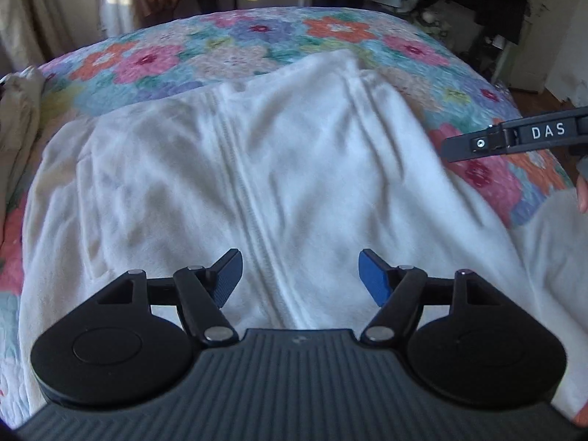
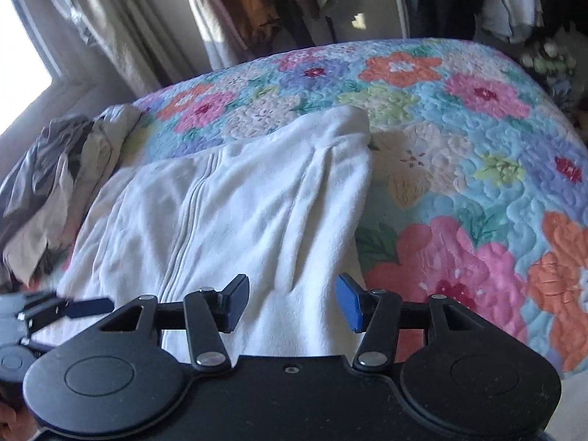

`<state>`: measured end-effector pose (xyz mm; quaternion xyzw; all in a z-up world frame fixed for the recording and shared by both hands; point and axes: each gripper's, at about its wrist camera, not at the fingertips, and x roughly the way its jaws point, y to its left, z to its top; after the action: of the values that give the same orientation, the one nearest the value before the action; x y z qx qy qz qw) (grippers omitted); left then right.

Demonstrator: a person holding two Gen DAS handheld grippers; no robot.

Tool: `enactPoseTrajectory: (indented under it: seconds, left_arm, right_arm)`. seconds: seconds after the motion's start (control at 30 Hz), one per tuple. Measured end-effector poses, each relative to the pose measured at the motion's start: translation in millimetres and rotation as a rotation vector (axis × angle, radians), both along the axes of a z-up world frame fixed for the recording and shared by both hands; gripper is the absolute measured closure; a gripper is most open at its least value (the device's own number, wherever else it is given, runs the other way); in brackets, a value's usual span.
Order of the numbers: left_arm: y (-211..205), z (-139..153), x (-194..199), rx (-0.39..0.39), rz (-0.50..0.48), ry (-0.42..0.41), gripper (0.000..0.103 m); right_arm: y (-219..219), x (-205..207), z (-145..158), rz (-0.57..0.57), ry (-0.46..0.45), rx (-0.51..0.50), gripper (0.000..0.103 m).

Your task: Fold clothes

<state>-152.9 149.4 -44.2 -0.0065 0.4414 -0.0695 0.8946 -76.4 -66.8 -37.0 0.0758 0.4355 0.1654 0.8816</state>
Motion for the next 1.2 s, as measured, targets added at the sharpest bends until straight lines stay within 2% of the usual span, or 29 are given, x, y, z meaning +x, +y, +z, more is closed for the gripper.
enactPoseTrajectory:
  seconds: [0.13,0.3,0.37,0.4,0.5,0.53,0.73,0.8,0.87,0.97,1.03,1.1,1.2]
  left_arm:
    - [24,-16,10,-0.047,0.008,-0.012,0.031]
    - [43,-17,39,-0.152,0.042,-0.043,0.031]
    - [46,-16,44,-0.153,0.056,-0.066,0.031]
    - [47,-16,46,-0.151,0.064,-0.079,0.031]
    - [60,-19,46,-0.255,0.064,-0.080,0.031]
    - [61,-21,46,-0.259,0.065,-0.076,0.031]
    - [66,-31,49,-0.283,0.070,-0.058,0.031]
    - [68,-34,50,-0.291,0.072,-0.051,0.031]
    - [67,-35,50,-0.299,0.073,-0.046,0.031]
    - [62,-35,49,-0.285,0.070,-0.041,0.031]
    - [60,-35,46,-0.264,0.066,-0.042,0.031]
    - [59,-36,47,-0.274,0.057,-0.036,0.031]
    - [60,-38,47,-0.309,0.043,-0.023,0.031]
  right_arm:
    - [-10,37,-25,-0.055,0.010,0.055,0.045]
    - [-11,80,-51,-0.116,0.025,0.085,0.040]
    - [-6,84,-51,-0.083,-0.043,0.109,0.040]
    - [0,83,-50,-0.058,-0.084,0.123,0.044]
    - [26,77,-47,0.022,-0.149,0.140,0.048]
    - [36,74,-47,0.049,-0.163,0.131,0.048]
    - [94,49,-62,0.219,-0.260,-0.171,0.046]
    - [98,40,-61,0.264,-0.254,-0.177,0.044]
    - [88,36,-55,0.282,-0.245,-0.128,0.044]
    - [58,41,-40,0.248,-0.234,-0.004,0.044]
    - [30,55,-34,0.128,-0.215,0.085,0.044]
    - [5,70,-30,0.009,-0.192,0.172,0.042]
    - [-14,105,-46,-0.126,-0.037,0.274,0.040]
